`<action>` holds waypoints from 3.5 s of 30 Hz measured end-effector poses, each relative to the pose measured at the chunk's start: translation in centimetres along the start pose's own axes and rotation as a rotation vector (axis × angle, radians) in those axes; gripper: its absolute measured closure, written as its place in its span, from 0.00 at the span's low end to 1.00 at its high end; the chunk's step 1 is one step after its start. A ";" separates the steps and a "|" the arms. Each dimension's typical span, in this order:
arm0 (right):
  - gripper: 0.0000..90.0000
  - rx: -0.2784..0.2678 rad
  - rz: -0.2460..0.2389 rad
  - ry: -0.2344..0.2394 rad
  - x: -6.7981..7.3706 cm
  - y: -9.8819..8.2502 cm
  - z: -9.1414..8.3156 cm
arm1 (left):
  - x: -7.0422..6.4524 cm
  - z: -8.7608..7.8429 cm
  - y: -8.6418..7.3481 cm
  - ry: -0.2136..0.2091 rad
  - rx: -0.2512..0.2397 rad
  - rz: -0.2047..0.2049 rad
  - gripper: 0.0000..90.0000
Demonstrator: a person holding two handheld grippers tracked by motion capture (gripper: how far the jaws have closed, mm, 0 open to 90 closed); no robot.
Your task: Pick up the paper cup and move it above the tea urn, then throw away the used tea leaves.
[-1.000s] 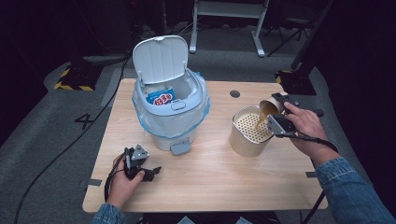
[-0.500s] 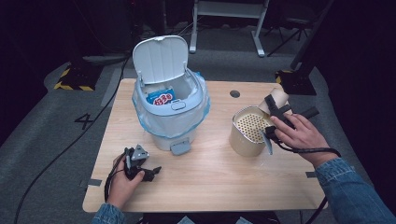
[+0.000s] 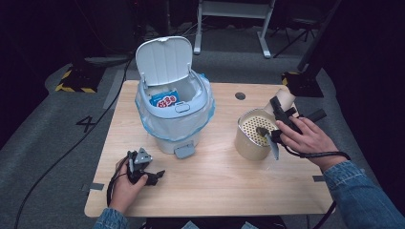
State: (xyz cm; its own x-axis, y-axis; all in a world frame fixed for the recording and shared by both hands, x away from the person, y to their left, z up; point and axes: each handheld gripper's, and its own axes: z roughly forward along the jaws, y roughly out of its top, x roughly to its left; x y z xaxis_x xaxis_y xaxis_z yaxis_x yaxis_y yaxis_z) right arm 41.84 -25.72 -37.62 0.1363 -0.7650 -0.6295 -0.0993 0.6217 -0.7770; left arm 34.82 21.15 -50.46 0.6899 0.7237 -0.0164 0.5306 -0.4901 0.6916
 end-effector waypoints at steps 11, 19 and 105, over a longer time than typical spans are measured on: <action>0.35 0.008 -0.023 -0.015 -0.1 0.3 -0.1 | 0.0 0.0 0.0 0.000 0.000 0.000 0.17; 0.35 0.008 0.011 0.003 0.0 0.2 0.1 | 0.0 0.0 0.0 0.000 0.000 0.000 0.17; 0.32 -0.714 2.054 0.843 -2.4 -9.6 5.8 | 0.2 0.1 0.1 -0.011 0.002 0.004 0.17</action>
State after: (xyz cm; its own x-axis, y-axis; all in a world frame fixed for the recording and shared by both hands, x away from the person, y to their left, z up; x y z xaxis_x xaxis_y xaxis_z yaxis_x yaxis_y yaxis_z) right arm 48.16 -28.84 -28.61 -0.8241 0.5660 -0.0215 0.2463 0.3923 0.8862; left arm 35.12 21.19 -50.45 0.6975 0.7163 -0.0215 0.5284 -0.4939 0.6905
